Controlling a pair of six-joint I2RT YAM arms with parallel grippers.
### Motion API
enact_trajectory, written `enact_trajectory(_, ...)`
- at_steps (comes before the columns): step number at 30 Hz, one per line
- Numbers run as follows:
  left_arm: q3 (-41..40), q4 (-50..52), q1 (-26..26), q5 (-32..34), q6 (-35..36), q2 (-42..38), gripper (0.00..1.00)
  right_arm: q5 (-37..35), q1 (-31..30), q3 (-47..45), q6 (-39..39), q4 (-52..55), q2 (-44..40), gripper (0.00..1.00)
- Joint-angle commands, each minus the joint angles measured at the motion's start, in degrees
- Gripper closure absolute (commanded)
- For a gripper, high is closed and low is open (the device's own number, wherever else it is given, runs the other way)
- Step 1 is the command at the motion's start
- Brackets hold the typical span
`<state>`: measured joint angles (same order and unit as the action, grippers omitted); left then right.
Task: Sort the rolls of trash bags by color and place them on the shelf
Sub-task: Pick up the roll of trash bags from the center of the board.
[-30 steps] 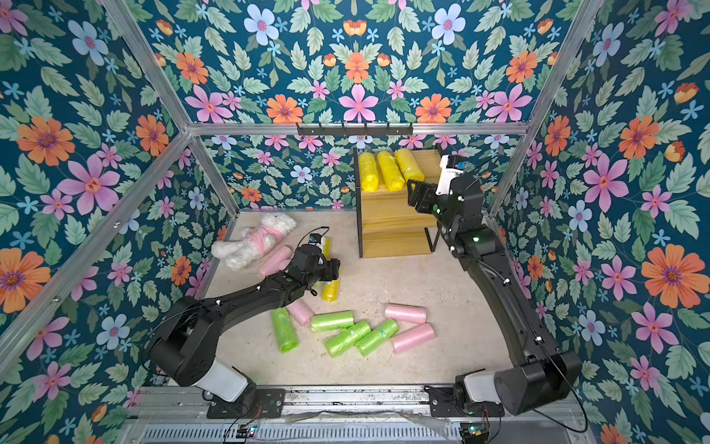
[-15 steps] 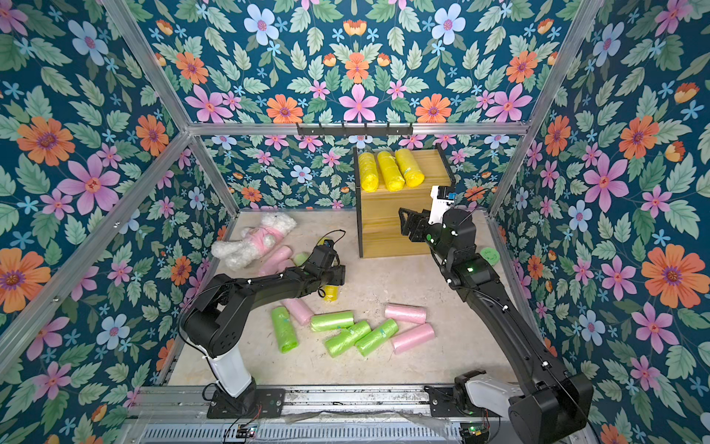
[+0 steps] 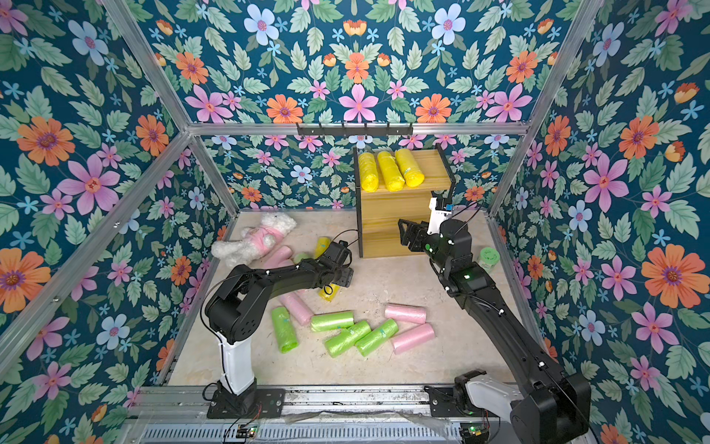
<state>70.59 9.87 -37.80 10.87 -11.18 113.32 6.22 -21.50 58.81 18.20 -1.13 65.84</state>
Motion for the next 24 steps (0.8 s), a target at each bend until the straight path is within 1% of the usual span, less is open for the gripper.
enact_trajectory(1,0.6,2.8,-0.1,1.9,2.5,0.2,0.28,0.1,0.0,-0.6,0.7,-1.4,-0.4,0.18)
enact_trajectory(6,-0.7,-1.1,0.0,1.6,0.7,-2.1,0.42,1.7,-0.1,-2.1,1.4,-1.6,-0.9,0.19)
enact_trajectory(11,-5.0,-8.3,0.2,2.1,-2.1,-8.7,0.55,4.7,-0.3,-6.4,2.7,-3.3,-3.2,0.19)
enact_trajectory(13,-7.3,-12.0,0.7,1.4,-4.2,-12.1,0.59,5.9,-1.4,-8.7,3.7,-5.5,-4.3,0.2)
enact_trajectory(17,-11.4,-19.2,2.4,-2.1,-10.0,-19.8,0.6,6.4,-5.7,-12.3,5.2,-11.5,-4.9,0.2)
enact_trajectory(21,-17.1,-29.8,3.9,-5.7,-19.2,-28.9,0.6,6.7,-11.7,-16.4,7.7,-22.7,-3.7,0.19)
enact_trajectory(24,-20.5,-37.6,4.1,-6.5,-26.0,-34.1,0.62,6.7,-15.4,-17.4,9.7,-30.0,-1.2,0.18)
